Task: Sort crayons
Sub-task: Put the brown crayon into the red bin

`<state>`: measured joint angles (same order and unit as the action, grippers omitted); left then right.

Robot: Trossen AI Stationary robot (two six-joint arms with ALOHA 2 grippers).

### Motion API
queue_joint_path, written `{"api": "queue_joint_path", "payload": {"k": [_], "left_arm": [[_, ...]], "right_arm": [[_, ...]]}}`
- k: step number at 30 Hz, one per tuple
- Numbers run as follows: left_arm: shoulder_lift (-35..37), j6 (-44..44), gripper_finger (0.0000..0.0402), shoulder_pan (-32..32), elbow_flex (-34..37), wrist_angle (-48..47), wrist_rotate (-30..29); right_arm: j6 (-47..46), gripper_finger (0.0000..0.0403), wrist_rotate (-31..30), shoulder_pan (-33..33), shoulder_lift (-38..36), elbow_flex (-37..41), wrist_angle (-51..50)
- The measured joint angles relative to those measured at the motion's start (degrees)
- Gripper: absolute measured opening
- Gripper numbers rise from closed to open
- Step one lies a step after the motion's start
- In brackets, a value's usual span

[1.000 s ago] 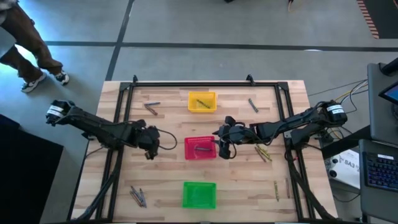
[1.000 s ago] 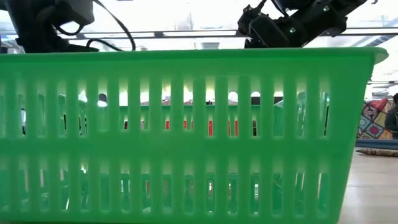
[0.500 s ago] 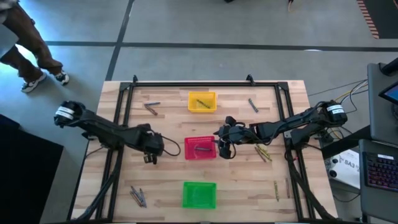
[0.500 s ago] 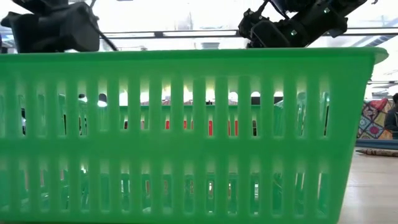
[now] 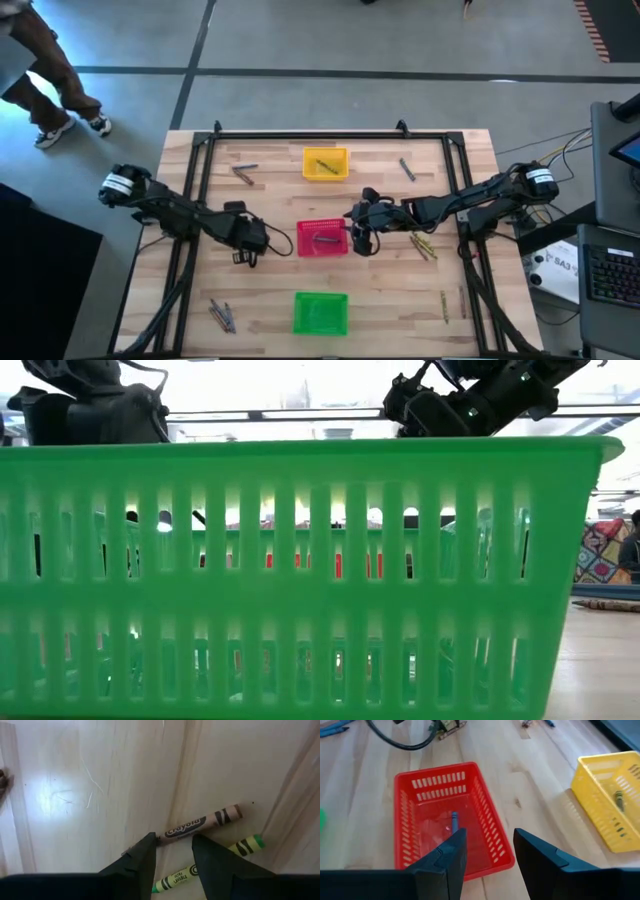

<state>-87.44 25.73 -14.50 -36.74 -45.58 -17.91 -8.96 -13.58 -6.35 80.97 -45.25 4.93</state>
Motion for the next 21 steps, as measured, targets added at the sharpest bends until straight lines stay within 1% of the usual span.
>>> {"api": "queue_joint_path", "payload": {"k": [2,10,14,18,19,21], "left_arm": [[0.3,-0.1,0.0098,0.0,-0.3,0.2,0.0],[0.6,-2.8,0.001,0.1,-0.9,1.1,1.3],[0.8,-1.3,0.001,0.1,-0.9,1.0,0.9],[1.5,1.8,0.0008,0.0,-1.0,0.9,-1.1],[1.9,2.3,0.0007,0.0,-1.1,1.1,-1.7],[2.9,3.5,0.0005,0.2,-1.5,2.0,-5.3]], "right_arm": [[0.1,0.0153,0.5,0.0,0.0,0.0,0.0],[0.7,0.0153,0.5,0.0,0.0,0.0,-0.1],[0.6,0.0153,0.5,0.0,0.0,0.0,-0.2],[0.6,0.0153,0.5,0.0,0.0,-0.1,-0.2],[0.5,0.0153,0.5,0.0,0.0,-0.1,-0.1],[0.5,0.0153,0.5,0.0,0.1,-0.1,0.5]]}}
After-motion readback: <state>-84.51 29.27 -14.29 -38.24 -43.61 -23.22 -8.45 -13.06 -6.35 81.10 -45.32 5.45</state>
